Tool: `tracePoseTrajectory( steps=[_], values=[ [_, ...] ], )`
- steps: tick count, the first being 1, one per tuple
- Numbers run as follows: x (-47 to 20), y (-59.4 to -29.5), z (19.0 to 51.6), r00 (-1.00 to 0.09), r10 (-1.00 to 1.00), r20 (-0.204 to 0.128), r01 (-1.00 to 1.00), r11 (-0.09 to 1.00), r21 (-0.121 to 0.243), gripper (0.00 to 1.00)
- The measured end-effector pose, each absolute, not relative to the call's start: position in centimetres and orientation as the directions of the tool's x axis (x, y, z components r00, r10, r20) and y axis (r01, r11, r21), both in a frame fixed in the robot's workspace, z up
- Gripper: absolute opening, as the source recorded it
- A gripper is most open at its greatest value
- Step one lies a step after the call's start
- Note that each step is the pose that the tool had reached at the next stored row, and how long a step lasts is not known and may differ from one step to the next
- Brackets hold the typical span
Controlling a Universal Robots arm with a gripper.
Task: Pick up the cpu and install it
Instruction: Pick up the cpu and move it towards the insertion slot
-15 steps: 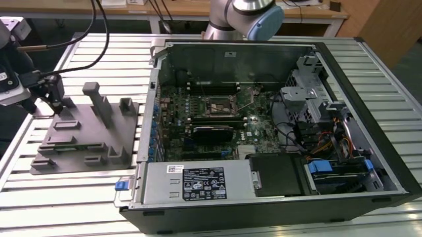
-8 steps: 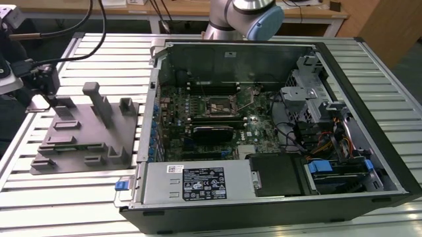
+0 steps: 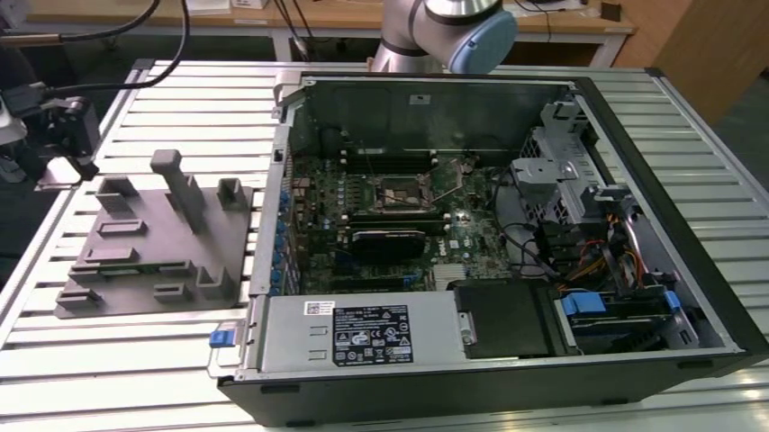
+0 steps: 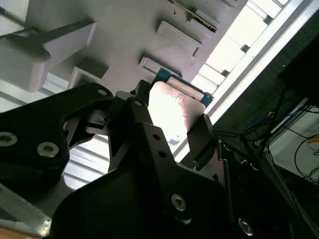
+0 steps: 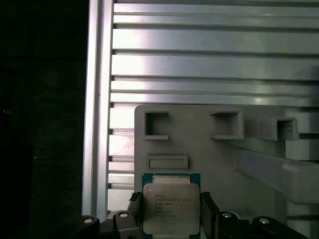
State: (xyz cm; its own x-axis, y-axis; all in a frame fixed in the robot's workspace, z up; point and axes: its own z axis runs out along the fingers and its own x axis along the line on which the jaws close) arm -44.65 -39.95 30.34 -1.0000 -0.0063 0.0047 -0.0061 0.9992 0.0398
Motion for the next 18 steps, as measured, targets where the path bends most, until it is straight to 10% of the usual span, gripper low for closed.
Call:
tracePoseTrajectory(
  steps=[18],
  values=[
    [-44.6, -39.7, 34.8, -1.000, -0.006, 0.005, -0.006, 0.999, 0.040, 0.54]
  ],
)
